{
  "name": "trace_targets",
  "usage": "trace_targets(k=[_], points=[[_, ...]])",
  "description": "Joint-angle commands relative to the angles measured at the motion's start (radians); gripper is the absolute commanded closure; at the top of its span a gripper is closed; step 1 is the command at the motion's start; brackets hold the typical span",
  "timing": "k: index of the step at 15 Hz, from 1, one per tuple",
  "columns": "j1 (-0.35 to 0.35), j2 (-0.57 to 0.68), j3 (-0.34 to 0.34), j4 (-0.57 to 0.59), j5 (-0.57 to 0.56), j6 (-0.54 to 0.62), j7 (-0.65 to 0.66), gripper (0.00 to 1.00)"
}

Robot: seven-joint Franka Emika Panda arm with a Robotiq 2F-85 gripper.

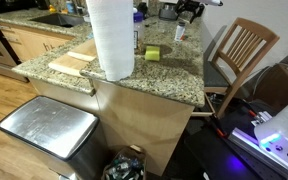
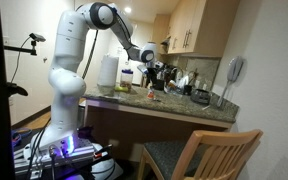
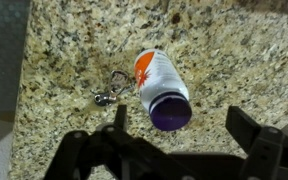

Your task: Move the bottle forward.

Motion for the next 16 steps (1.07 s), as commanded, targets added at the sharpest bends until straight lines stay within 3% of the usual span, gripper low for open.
trace_targets(k=[1,15,16], points=[[0.012,0.000,-0.013,0.002,0.000,-0.005,0.006,0.00],[0.017,0.000,-0.013,0.002,0.005,-0.012,0.055,0.00],[0.020,0.000,-0.021,0.001,-0.059,-0.009,0.082,0.00]])
